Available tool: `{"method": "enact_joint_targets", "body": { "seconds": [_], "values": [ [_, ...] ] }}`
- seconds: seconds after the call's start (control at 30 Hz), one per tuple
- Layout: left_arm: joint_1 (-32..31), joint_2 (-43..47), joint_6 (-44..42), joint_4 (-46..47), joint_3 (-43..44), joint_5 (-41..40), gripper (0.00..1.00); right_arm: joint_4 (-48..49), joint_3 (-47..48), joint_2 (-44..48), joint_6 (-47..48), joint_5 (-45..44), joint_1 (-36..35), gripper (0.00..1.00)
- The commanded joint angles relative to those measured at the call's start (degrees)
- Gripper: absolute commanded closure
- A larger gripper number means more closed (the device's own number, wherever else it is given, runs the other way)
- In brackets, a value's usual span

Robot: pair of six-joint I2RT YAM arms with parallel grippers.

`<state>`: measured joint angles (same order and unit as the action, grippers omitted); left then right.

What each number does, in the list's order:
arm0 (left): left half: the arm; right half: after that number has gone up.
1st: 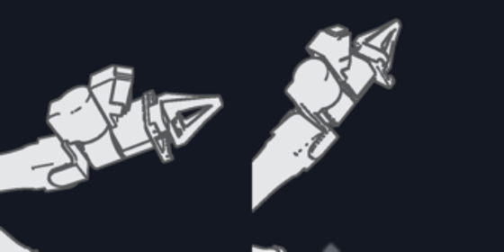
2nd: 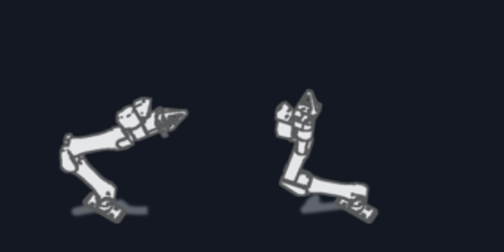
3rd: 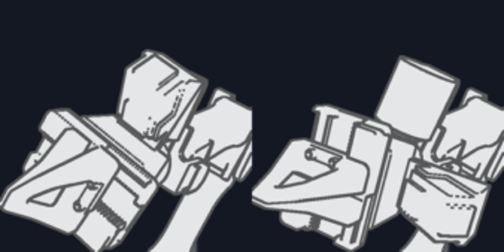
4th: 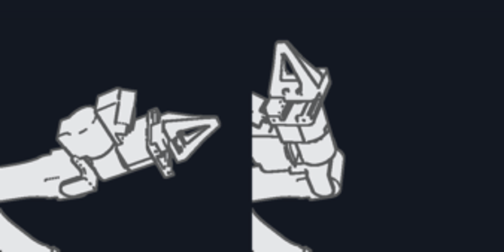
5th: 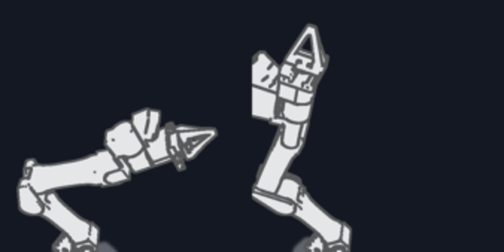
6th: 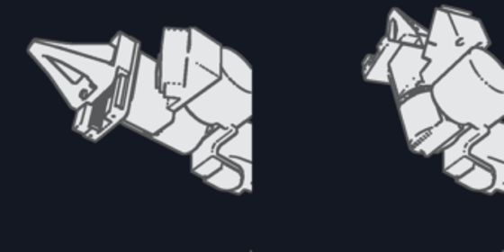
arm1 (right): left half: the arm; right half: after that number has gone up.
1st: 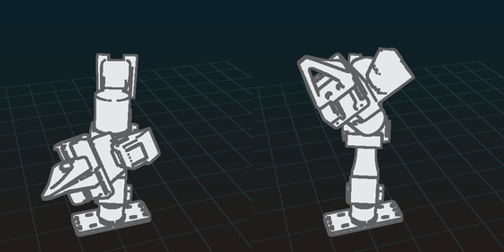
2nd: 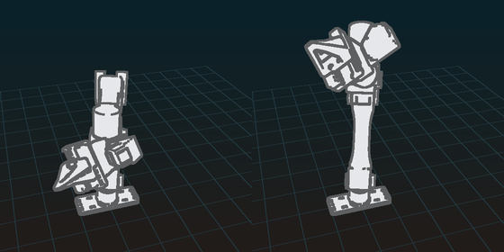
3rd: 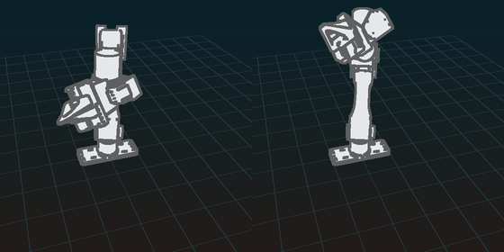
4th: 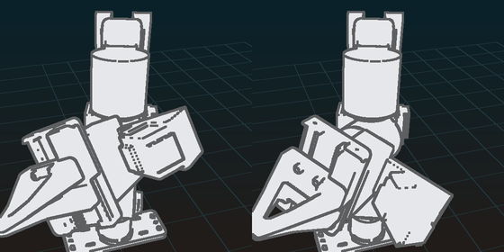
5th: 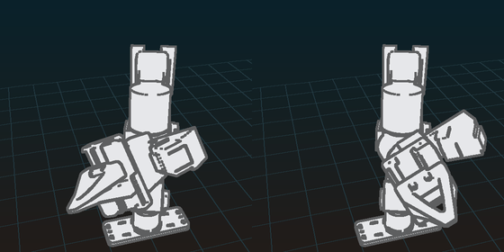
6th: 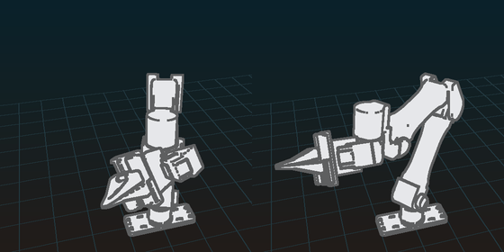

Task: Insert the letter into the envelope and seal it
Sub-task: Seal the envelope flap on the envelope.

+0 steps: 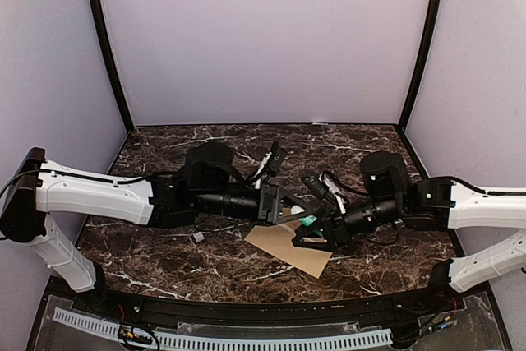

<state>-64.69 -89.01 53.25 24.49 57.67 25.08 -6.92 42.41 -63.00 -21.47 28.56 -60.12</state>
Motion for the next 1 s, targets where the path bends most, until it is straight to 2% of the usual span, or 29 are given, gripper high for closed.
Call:
{"method": "enact_joint_targets", "body": {
  "seconds": [0.0, 0.27, 0.5, 0.83, 0.97],
  "values": [
    [-0.31, -0.25, -2.22, -2.95, 3.09, 1.25, 0.99, 0.38, 1.51, -0.23, 0.83, 0.99, -0.23, 0.61],
    [-0.44, -1.10, -2.80, -4.46, 4.03, 1.93, 0.99, 1.39, 1.12, -0.06, 0.41, 0.15, -0.25, 0.75],
    [-0.61, -1.31, -3.24, -5.36, 4.45, 2.60, 1.00, 1.16, 0.98, 0.54, 0.58, -0.74, -0.19, 0.63],
    [-0.77, -0.04, -4.10, -7.57, 4.74, 4.21, 1.00, -2.14, 1.09, 2.63, 2.70, -3.40, -0.10, 0.53],
    [-0.88, 0.10, -3.66, -6.47, 4.31, 4.38, 1.00, -1.09, 0.77, 2.54, 2.57, -1.70, -0.17, 0.52]
  ]
}}
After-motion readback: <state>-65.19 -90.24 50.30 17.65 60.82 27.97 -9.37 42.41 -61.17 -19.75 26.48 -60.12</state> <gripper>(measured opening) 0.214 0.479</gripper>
